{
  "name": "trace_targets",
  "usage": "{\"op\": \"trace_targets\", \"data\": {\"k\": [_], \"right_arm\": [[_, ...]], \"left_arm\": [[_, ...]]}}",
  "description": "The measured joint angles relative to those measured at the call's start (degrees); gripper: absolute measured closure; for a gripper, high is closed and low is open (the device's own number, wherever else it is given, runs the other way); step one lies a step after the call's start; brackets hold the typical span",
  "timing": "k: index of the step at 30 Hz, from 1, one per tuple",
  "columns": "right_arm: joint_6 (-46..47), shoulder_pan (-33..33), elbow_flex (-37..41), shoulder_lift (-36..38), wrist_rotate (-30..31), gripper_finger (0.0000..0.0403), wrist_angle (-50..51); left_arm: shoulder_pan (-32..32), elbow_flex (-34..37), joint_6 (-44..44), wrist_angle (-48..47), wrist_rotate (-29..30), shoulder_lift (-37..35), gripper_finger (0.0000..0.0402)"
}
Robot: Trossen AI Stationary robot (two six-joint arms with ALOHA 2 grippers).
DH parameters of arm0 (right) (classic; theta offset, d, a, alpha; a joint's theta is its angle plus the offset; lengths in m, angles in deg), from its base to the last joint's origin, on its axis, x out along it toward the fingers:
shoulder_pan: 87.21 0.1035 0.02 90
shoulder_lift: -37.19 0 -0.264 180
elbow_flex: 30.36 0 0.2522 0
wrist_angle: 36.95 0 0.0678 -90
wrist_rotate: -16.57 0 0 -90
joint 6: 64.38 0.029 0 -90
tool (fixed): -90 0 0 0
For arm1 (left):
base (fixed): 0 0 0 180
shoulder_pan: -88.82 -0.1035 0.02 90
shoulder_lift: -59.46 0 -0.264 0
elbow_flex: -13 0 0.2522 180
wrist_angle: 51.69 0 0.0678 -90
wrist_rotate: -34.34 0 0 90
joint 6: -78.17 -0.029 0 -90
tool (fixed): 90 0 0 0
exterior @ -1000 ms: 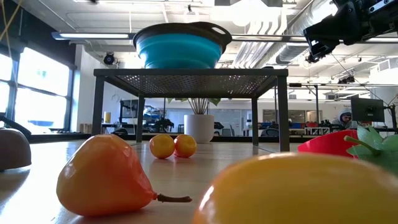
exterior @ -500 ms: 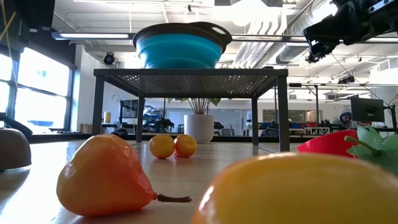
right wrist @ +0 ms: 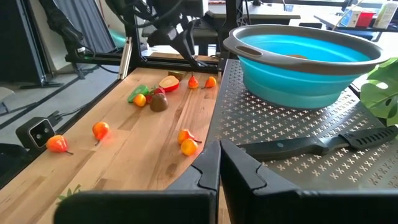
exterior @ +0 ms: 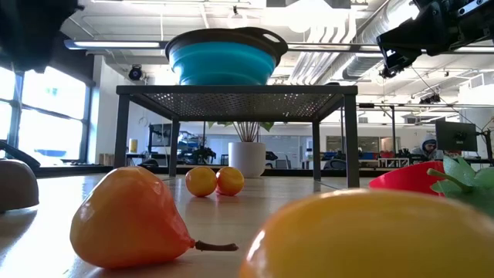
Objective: Pick & Place Fruit
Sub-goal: Put the pear into the blue strainer bowl on the shelf
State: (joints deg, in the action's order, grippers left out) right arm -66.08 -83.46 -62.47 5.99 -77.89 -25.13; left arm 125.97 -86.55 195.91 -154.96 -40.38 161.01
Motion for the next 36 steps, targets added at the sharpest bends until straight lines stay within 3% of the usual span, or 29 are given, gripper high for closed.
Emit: {"op": "trace_targets", "data": {"k": [10,19,27,36], "right_arm": [[0.53,0.00,0.00,-1.14,-0.18,0.0400,0.05],[0.49,0.00,0.00,-3.63,-0.18,0.0400,0.02],[0.42,0.00,0.00,-4.74,-0.16,0.0400,0.00],[0.11,0.00,-0.02,-4.74,-0.14,0.0400,0.00]], "left_arm": [[2.05,7.75,7.56,3.68,-11.96,0.03,0.0309],[3.87,12.99,8.69,8.26,-11.91,-0.77,0.0309],[4.32,19.53,9.17,12.85,-6.93,-7.62,0.0309],[4.52,27.24,13.09,16.39,-6.94,-15.35,0.0309]]}}
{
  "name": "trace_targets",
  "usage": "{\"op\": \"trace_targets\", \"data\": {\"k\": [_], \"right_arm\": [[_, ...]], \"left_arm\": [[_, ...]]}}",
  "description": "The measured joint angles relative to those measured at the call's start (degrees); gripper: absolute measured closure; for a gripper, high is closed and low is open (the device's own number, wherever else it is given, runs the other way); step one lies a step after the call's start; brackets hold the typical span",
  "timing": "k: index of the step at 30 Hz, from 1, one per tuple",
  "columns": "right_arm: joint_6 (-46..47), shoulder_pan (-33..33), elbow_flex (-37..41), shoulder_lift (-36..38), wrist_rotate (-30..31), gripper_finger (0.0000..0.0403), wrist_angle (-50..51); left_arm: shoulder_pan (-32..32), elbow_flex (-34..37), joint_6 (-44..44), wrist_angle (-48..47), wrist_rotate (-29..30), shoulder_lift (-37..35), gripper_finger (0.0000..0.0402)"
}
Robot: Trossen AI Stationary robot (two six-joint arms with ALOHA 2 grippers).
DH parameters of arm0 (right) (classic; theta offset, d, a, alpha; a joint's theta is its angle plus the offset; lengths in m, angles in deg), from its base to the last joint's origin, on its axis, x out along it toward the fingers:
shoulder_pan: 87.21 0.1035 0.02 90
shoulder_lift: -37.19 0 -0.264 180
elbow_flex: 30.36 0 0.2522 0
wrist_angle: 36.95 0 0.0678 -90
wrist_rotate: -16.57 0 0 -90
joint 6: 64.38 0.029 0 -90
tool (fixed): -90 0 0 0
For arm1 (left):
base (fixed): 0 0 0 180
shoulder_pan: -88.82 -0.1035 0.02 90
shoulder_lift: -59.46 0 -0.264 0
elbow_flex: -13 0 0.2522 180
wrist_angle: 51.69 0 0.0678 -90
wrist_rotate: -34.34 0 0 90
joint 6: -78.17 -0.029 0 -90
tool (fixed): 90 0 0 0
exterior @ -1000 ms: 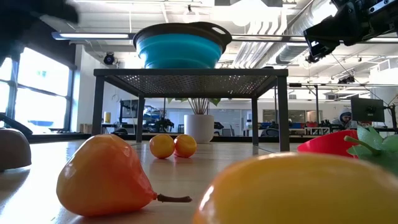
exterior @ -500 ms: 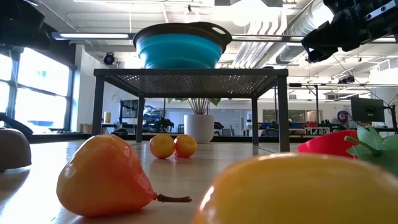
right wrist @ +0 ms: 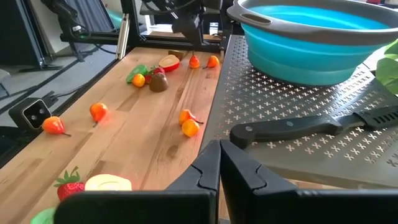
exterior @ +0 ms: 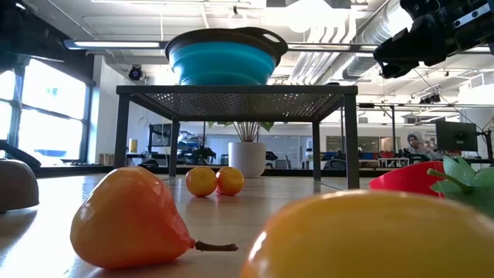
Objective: Pick & Place Fruit
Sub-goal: Put the pear into the blue strainer bowl on the shelf
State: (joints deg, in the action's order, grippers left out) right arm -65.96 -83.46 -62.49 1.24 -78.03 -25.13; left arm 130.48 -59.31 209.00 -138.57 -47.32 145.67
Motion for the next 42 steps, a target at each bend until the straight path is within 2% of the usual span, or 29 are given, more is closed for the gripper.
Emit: {"op": "trace_targets", "data": {"k": [11,20,27,33,42], "right_arm": [[0.00,0.01,0.02,0.00,0.00,0.0400,0.04],[0.00,0.01,0.02,0.01,-0.02,0.0400,0.06],[0.00,0.02,0.02,0.00,-0.02,0.0400,0.07],[-0.08,0.01,0.02,0.01,-0.02,0.0400,0.07],[0.12,0.02,0.02,0.02,-0.02,0.0400,0.07]], "left_arm": [[0.01,8.52,1.07,6.40,-0.30,-5.13,0.0309],[0.01,13.50,1.07,8.10,-0.31,-12.86,0.0309],[-0.01,14.34,0.95,7.79,-0.33,-15.14,0.0309],[-0.01,14.34,-4.39,7.69,-0.16,-15.14,0.0309],[-0.01,14.34,-4.24,7.67,0.14,-15.14,0.0309]]}}
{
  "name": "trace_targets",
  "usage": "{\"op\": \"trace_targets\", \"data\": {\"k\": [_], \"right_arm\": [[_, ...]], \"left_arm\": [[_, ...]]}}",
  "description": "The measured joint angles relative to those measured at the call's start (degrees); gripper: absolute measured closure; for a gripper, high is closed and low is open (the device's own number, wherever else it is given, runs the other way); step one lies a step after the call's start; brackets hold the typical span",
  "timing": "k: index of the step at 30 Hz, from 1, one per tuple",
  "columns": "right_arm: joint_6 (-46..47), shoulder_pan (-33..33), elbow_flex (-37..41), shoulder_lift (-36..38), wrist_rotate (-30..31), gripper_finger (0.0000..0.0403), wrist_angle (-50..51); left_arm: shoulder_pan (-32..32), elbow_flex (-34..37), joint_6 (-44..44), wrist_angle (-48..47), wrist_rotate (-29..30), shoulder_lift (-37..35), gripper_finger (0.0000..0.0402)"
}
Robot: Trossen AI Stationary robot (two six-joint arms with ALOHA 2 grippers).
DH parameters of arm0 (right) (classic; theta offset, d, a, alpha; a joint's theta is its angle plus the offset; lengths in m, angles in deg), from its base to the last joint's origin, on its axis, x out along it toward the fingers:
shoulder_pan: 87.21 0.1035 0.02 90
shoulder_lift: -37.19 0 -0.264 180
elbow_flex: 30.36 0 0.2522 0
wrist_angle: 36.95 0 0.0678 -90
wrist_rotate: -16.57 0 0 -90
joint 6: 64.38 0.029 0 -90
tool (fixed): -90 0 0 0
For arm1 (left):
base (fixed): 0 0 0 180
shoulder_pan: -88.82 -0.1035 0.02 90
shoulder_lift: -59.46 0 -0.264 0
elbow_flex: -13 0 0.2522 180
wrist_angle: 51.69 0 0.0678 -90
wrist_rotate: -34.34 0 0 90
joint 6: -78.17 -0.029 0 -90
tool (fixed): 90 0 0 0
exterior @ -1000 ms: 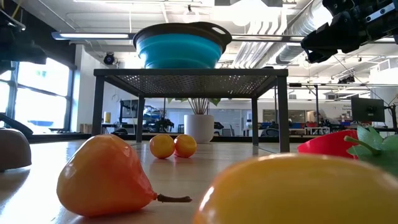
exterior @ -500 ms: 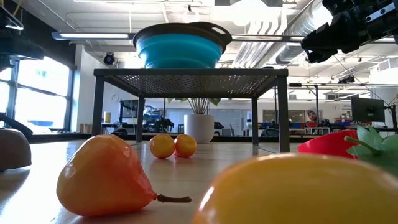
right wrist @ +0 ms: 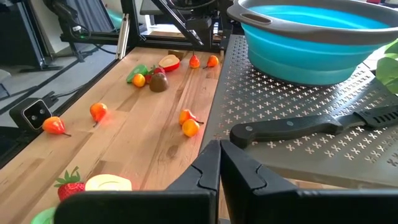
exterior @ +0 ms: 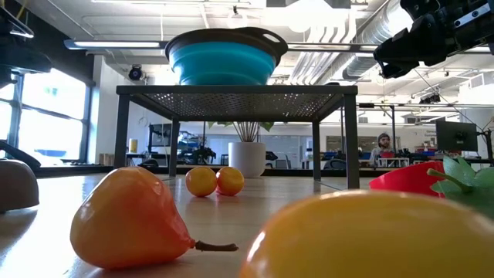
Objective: Pick & Place Fruit
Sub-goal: Put the pear into the blue strainer bowl on the shelf
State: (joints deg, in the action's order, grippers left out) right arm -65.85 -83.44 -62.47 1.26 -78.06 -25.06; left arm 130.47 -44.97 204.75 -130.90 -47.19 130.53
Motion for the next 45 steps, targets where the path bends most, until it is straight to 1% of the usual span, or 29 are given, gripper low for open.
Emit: {"op": "trace_targets", "data": {"k": [6,8,11,18,22,29,35,40,45], "right_arm": [[0.10,-0.01,0.00,-0.01,-0.02,0.0400,0.00],[0.10,-0.01,0.00,-0.02,-0.02,0.0400,0.00],[0.10,-0.01,0.00,0.00,-0.02,0.0400,0.00],[0.12,-0.02,0.00,-0.02,-0.02,0.0400,0.00],[0.12,0.00,0.00,-0.02,-0.02,0.0400,0.00],[0.12,0.00,0.00,-0.01,-0.02,0.0400,0.01],[0.12,-0.02,0.00,-0.02,-0.02,0.0400,0.00],[0.12,-0.02,0.00,-0.01,-0.02,0.0400,0.00],[0.12,0.00,0.00,-0.01,-0.02,0.0400,0.00]], "left_arm": [[0.00,0.00,0.77,0.22,-0.03,0.00,0.0308],[0.00,0.00,0.81,0.26,-0.03,0.00,0.0301],[0.00,0.00,1.18,0.28,-0.03,0.01,0.0275],[0.00,0.00,1.18,0.52,0.02,0.02,0.0189],[0.00,0.00,1.18,1.34,0.04,0.02,0.0164],[0.00,0.00,1.27,2.45,0.20,0.02,0.0160],[-0.02,0.00,3.74,2.49,4.36,0.04,0.0160],[0.00,0.03,4.46,2.47,4.58,0.07,0.0160],[0.00,0.04,7.27,2.34,4.76,0.09,0.0160]]}}
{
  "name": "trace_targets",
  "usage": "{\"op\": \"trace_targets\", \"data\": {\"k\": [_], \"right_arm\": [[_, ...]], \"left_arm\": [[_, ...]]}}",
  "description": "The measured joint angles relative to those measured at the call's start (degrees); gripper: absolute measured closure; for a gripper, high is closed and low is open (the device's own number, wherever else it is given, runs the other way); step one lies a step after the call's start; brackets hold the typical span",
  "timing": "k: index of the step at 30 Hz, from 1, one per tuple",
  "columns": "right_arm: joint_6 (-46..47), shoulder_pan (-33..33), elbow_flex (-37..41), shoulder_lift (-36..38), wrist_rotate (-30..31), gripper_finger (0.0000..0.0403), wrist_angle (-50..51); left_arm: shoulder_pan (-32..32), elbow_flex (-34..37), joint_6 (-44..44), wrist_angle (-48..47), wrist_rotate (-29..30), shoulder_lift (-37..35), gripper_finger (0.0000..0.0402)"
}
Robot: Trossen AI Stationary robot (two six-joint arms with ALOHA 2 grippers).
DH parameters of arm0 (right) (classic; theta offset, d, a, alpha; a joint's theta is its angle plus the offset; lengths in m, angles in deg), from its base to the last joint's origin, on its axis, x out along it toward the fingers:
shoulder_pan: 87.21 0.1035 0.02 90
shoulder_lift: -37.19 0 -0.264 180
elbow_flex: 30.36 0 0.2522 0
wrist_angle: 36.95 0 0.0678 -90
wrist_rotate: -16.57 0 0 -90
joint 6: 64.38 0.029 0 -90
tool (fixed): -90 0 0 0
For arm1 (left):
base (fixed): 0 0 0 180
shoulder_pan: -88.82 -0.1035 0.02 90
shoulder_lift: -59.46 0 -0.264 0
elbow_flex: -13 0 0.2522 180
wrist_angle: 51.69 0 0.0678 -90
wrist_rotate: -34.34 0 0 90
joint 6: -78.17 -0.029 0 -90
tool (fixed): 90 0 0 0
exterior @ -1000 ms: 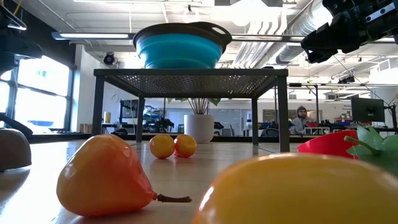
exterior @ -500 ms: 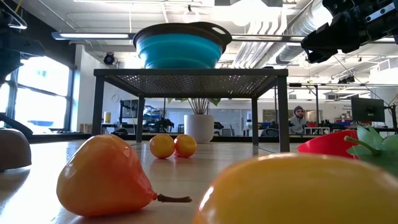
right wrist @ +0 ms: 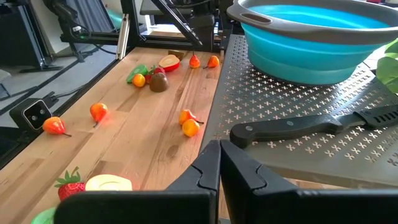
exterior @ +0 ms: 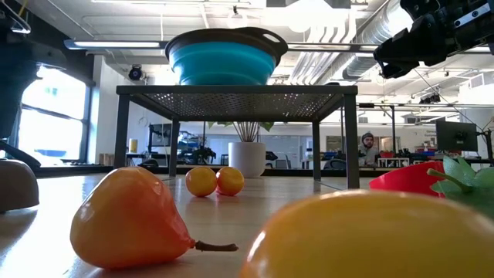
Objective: Pick & Place Fruit
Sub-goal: Put the pear into the blue strainer bowl on the shelf
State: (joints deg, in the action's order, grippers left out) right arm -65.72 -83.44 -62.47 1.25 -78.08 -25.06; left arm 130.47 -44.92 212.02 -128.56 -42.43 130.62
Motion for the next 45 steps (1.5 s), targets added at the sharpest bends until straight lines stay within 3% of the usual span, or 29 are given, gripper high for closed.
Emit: {"op": "trace_targets", "data": {"k": [45], "right_arm": [[0.00,-0.01,-0.02,0.02,0.02,0.0400,-0.04]], "left_arm": [[-0.04,0.00,2.51,5.42,2.61,19.89,0.0160]]}}
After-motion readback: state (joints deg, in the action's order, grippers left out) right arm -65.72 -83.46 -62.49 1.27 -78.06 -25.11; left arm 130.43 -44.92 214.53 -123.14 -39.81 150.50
